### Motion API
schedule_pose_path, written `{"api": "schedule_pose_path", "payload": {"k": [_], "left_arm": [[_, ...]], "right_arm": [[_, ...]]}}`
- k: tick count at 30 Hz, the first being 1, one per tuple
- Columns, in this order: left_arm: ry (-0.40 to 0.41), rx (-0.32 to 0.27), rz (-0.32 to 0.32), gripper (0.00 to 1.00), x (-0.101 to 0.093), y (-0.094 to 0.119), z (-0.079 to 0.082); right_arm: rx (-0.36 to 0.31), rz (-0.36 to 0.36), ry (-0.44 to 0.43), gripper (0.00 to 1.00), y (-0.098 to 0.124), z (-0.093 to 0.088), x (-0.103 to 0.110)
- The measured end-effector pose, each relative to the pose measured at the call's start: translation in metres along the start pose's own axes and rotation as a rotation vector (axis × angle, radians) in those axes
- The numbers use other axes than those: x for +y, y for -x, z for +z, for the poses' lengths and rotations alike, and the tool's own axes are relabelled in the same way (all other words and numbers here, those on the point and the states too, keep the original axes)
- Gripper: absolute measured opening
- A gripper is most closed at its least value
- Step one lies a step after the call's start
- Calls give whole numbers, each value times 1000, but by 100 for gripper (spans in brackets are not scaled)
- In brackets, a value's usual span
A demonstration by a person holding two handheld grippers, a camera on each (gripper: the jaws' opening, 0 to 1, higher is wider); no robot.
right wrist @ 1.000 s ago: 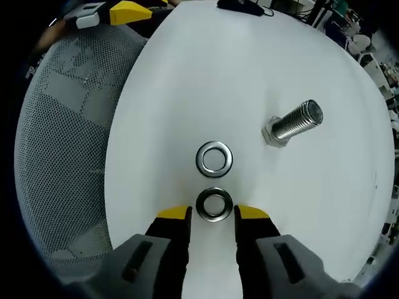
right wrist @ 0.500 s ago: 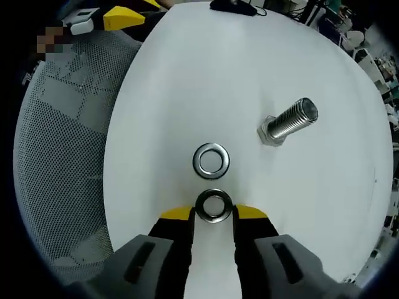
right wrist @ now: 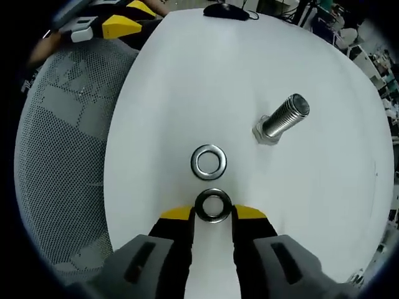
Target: Place the washer onto the threaded stud by aligning its center hole with the stud, sliding it down to the base, and recovering from edge contact or off-axis alignment until the washer reaches the visible bottom stop.
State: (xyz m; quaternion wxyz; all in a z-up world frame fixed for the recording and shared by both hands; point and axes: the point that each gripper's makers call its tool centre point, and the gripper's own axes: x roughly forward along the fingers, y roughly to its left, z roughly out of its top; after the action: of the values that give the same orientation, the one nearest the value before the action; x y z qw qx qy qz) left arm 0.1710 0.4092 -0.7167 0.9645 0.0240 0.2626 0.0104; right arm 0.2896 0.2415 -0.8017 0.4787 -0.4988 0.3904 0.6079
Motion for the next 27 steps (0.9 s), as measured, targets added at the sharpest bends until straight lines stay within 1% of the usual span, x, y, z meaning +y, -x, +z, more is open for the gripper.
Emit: {"api": "schedule_pose_path", "payload": {"k": [2, 5, 6, 7, 8, 9, 10, 12, 14, 17, 19, 21, 27], "left_arm": [[0, -2, -1, 12, 0, 0, 0], [1, -4, -1, 12, 0, 0, 1], [3, -5, -3, 12, 0, 0, 1], [7, -9, -6, 13, -1, 0, 2], [6, -9, -6, 13, -1, 0, 2], [4, -7, -6, 13, -1, 0, 1], [4, -7, -6, 13, -1, 0, 1], [4, -8, -6, 13, -1, 0, 1], [2, -5, -6, 13, -1, 0, 1], [2, -9, -6, 13, -1, 0, 1], [5, -12, -9, 13, -1, 0, 2], [7, -18, -8, 13, -1, 0, 3], [6, -16, -9, 13, -1, 0, 3]], "right_arm": [[-3, -2, -22, 26, 0, 1, 0], [-9, -6, -31, 27, 0, 2, 0], [-32, -14, -71, 27, -1, 5, -1], [-69, -24, -119, 27, -2, 9, -3], [-82, -26, -120, 26, -2, 10, -3], [-82, -22, -70, 26, -1, 9, -2], [-78, -23, -44, 25, 0, 8, -1], [-74, -21, -46, 26, -1, 8, -1], [-81, -25, -84, 26, -1, 8, -1], [-87, -19, -66, 27, 1, 2, 0], [-95, -15, -67, 27, 1, 1, -1], [-77, -12, -53, 27, 1, 0, -1], [-59, -19, -60, 25, 0, 3, -2]]}}
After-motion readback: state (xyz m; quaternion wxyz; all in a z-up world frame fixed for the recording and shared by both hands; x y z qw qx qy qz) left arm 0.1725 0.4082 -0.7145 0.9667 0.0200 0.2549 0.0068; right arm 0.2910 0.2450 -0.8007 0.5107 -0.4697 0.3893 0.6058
